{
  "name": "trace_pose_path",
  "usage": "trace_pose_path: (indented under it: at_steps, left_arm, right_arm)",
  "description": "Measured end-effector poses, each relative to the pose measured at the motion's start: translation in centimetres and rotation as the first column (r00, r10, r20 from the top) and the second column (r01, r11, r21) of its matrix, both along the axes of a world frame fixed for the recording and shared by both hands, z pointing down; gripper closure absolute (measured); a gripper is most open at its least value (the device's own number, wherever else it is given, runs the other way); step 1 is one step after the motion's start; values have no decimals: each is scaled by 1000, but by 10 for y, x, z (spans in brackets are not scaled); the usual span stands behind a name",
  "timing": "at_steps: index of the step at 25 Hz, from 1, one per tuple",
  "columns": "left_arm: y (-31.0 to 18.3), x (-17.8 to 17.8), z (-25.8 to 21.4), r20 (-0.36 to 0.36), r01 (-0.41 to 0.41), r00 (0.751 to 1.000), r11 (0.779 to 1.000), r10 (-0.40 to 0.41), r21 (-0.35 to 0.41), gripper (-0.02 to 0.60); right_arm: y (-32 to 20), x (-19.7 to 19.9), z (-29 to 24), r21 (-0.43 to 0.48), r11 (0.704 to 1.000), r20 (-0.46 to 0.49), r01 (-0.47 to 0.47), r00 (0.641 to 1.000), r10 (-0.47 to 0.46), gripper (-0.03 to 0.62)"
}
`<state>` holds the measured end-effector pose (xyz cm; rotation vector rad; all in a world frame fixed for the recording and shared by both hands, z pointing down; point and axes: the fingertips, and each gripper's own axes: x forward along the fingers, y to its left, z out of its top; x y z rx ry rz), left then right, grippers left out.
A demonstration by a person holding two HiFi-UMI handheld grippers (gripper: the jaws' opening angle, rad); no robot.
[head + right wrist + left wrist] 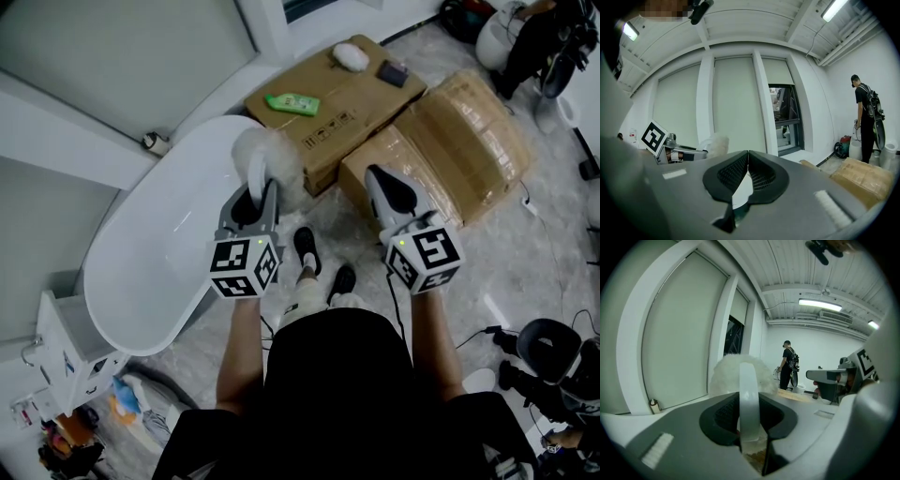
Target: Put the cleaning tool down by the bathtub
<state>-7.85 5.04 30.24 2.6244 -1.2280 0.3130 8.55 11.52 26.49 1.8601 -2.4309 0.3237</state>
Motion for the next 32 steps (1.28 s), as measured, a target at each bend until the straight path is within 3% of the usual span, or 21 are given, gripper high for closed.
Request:
trace_pose_path:
  at_steps: [15, 25, 32]
  left_arm:
    - [-121, 33, 0, -24, -68, 997, 998, 68, -13, 502]
    - [-213, 31, -1, -33, -111, 993, 994, 110, -21, 502]
    - [-248, 24, 11, -41, -133, 991, 990, 131, -40, 502]
  right_arm:
    - [-106, 23, -10, -18, 998, -46, -58, 997, 58, 585]
    - [-189, 17, -16, -20, 994, -56, -109, 993, 108, 585]
    - [-218, 7, -10, -30, 990, -65, -136, 989, 134, 585]
